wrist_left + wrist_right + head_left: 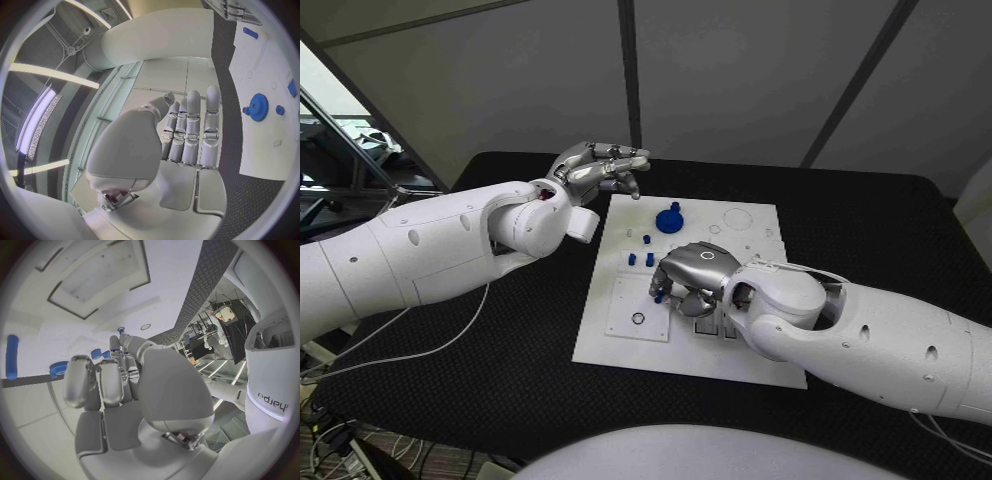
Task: Assemble the parts on the task board
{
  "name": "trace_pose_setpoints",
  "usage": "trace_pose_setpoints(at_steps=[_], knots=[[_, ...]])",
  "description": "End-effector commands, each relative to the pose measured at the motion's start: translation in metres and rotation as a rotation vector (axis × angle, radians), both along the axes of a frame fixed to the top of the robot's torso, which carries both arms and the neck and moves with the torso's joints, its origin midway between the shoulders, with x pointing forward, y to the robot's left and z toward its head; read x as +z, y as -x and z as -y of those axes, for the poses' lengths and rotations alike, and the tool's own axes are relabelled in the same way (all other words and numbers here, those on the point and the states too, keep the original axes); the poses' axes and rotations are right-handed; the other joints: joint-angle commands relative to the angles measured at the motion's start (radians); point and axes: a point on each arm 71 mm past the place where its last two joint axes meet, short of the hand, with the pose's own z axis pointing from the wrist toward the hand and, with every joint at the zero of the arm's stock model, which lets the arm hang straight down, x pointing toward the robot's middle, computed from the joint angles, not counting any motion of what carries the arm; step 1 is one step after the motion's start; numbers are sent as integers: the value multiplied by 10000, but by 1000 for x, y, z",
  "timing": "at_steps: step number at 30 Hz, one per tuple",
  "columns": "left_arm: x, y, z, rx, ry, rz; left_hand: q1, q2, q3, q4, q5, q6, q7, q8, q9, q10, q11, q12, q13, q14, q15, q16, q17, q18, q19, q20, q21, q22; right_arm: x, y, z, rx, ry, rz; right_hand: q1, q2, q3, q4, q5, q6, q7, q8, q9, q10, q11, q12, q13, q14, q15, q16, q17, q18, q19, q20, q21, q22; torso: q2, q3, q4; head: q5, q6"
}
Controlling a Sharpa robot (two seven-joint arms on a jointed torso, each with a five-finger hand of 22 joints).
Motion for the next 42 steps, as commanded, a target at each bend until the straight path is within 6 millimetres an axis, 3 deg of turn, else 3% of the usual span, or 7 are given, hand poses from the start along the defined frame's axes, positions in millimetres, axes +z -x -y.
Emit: trace_pose_setpoints(at_steps=[1, 18, 23, 25, 30, 42], knots=[[2, 0, 1, -97, 75, 56, -10, 82, -8, -33, 13, -26, 56, -27, -9, -31, 32, 10, -15, -24, 71, -66, -10, 560, -75, 1, -38, -14, -5, 3, 0, 156, 271, -98, -129, -8, -18, -49, -14, 10, 46, 35, 12, 4, 41, -48, 18, 557, -28, 46, 10, -124, 6, 28, 45, 8, -3, -4, -8, -1, 29], [2, 0, 0, -125, 76, 45, -16, 76, -16, -42, 14, -79, 77, -55, -21, -58, 48, 6, -27, -19, 81, -75, -31, 560, -81, 10, -36, -14, -11, 6, -5, 308, 616, 41, -200, -6, -41, -48, -37, -8, 51, 15, 12, -16, 50, -81, 28, 550, -20, 48, -14, -119, -14, 38, 38, -1, 1, -1, -3, 22, -6], [2, 1, 1, -214, 38, 72, -17, 75, -18, -45, 14, -95, 83, -63, -24, -68, 54, 5, -32, -17, 85, -78, -39, 559, -84, 14, -35, -15, -11, 5, -6, 228, 587, 140, -480, -96, -111, 29, -104, -406, 192, -149, -78, -405, 187, -329, -28, 522, 91, 43, -86, -101, -100, 117, -29, -83, 2, -2, 0, 23, -5], [2, 1, 1, -240, 28, 77, -17, 75, -18, -45, 14, -95, 83, -63, -24, -68, 54, 5, -32, -17, 85, -78, -39, 559, -84, 14, -35, -15, -11, 4, -5, 162, 542, 190, -655, -206, -173, 90, 33, -864, 300, -174, -187, -749, 289, -400, -95, 494, 190, 11, -159, -70, -196, 190, -138, -216, 0, -3, 2, 21, -13], [2, 1, 2, -296, 20, 66, -21, 76, -20, -43, 13, -96, 84, -63, -25, -69, 55, 5, -33, -16, 87, -79, -42, 559, -85, 16, -36, -15, -11, 3, -5, 86, 466, 282, -756, -297, -200, 102, 48, -1383, 268, -160, -297, -1165, 360, -371, -192, 456, 240, -16, -252, -26, -306, 275, -261, -362, 0, 1, -1, 25, -20], [2, 1, 1, -377, 14, 14, -40, 73, -32, -36, 10, -100, 87, -64, -25, -78, 61, 6, -37, -20, 96, -85, -52, 557, -92, 22, -38, -17, -7, 5, -3, 41, 190, 558, -832, -370, -241, 102, 85, -1525, 241, -127, -301, -1464, 383, -337, -255, 416, 261, -74, -386, 6, -381, 309, -353, -471, -5, 4, 0, 19, -33]])
